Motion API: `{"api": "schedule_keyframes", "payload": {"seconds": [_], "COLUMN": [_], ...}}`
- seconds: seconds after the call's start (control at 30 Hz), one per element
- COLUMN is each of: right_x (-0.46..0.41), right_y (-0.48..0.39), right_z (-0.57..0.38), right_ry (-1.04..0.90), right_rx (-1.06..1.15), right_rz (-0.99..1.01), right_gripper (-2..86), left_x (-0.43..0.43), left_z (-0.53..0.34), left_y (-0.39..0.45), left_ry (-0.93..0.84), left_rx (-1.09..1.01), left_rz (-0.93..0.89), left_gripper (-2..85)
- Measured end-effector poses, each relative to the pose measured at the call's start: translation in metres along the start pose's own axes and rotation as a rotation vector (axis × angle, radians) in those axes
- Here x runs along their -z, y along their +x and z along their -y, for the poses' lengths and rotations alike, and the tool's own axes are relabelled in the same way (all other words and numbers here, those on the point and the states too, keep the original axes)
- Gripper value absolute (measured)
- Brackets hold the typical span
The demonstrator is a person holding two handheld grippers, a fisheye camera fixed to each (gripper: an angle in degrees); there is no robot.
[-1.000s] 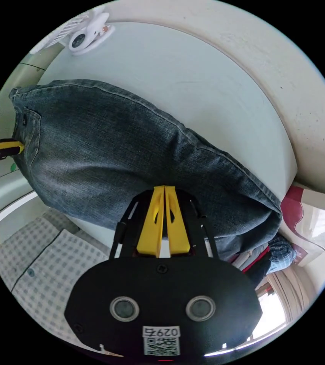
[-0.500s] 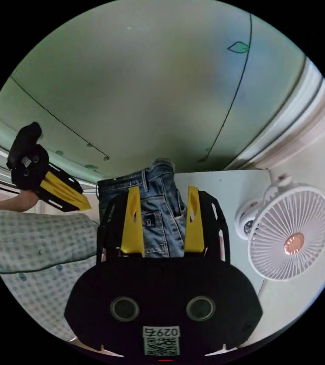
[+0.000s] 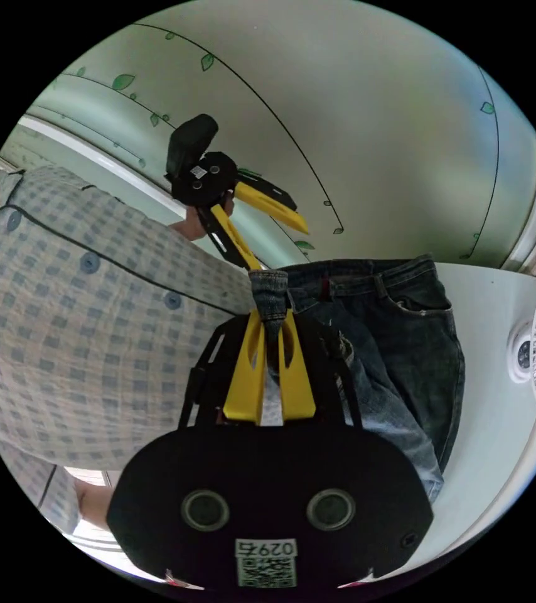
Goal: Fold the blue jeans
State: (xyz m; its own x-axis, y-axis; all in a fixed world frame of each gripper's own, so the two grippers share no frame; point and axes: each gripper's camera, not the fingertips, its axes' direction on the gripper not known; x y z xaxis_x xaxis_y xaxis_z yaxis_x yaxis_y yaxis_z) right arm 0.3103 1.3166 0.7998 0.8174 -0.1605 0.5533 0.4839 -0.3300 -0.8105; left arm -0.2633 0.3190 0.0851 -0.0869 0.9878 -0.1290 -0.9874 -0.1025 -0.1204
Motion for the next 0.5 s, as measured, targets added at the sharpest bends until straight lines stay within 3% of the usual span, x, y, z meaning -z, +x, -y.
{"api": "schedule_keyframes", "payload": {"seconds": [0.3,0.43,0.5], "right_x": [0.017,0.018,0.000], "right_y": [-0.020,0.007,0.053], "right_z": [0.033,0.075,0.100], "right_ry": [-0.071,-0.139,-0.207], "right_rx": [0.167,0.103,-0.021], "right_rz": [0.001,-0.034,-0.137], "right_gripper": [0.7,0.9,1.2], "left_x": [-0.039,-0.063,-0.073], "left_z": [0.051,0.060,0.055], "left_y": [0.022,0.005,-0.022], "left_ry": [-0.136,-0.247,-0.224], "left_rx": [-0.352,-0.257,-0.066], "left_rz": [-0.070,-0.186,-0.226], "left_gripper": [14.7,3.8,2.0]}}
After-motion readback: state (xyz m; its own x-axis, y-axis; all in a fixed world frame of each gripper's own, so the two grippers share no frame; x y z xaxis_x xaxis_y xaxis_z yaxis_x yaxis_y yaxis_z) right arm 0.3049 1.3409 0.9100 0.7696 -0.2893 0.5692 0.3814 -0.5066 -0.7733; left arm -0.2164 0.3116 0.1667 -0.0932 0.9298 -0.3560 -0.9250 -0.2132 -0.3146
